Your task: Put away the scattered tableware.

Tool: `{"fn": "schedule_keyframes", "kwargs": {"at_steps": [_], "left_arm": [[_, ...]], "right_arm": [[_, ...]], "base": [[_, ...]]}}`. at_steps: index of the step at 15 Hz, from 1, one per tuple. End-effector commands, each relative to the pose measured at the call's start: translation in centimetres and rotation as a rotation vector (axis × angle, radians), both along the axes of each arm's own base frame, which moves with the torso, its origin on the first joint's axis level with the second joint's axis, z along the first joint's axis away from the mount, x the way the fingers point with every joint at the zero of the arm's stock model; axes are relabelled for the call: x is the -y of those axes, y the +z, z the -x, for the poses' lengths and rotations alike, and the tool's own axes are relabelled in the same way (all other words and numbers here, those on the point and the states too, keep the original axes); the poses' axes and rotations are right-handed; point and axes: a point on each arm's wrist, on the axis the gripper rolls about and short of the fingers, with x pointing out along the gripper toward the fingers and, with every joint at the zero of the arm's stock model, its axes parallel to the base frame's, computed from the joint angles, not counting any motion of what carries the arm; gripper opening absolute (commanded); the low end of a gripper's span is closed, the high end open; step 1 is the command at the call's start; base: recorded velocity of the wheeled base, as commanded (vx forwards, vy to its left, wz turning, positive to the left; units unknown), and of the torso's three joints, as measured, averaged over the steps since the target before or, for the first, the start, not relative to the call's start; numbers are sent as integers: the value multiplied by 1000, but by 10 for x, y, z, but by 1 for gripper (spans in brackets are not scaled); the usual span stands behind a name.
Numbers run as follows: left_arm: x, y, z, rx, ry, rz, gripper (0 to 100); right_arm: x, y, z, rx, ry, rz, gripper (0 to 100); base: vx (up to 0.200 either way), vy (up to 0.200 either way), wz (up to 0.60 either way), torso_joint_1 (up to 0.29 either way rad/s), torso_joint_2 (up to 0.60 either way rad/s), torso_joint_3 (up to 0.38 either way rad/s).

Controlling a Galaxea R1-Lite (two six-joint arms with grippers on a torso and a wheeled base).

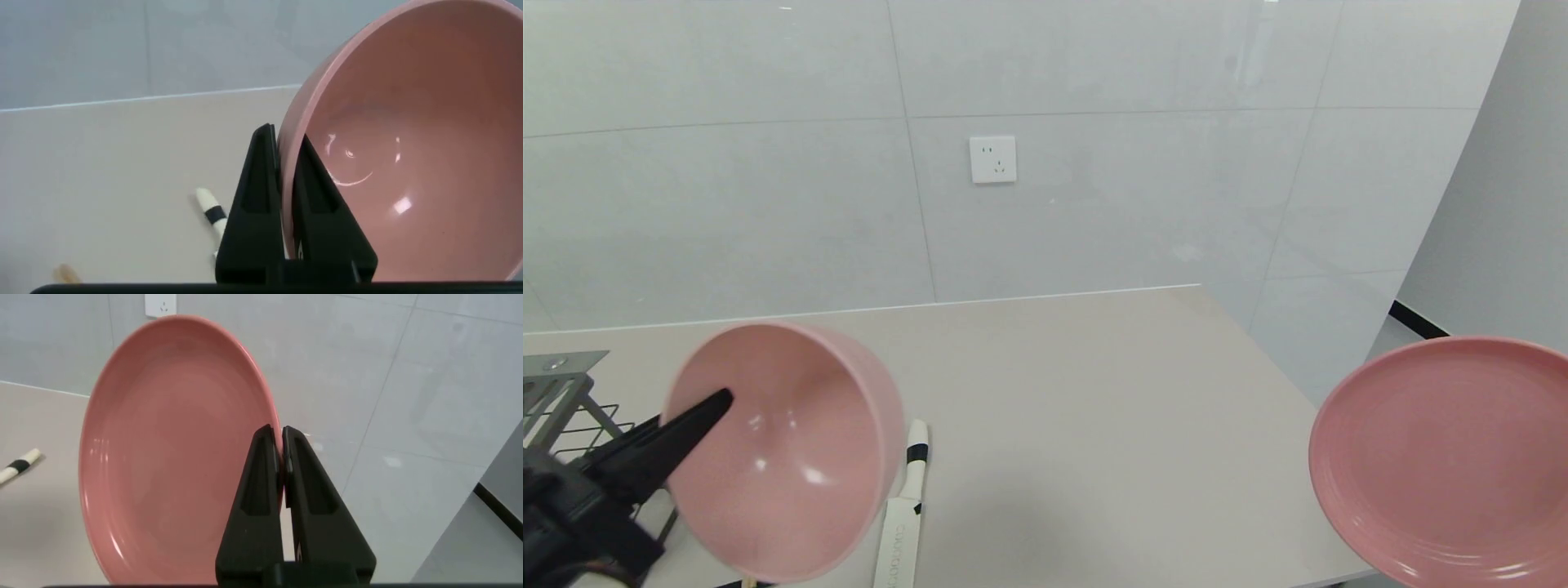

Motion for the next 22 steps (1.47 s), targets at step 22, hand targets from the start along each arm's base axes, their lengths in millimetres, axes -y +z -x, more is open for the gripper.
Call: {"fn": "schedule_keyframes", "kwargs": {"at_steps": [22], "left_arm": [[-32, -85, 113, 44, 347, -254, 0]], "right_arm": [[-2, -72, 58, -136, -74, 42, 0]], "base": [[0, 0, 0, 0, 0, 0]]}}
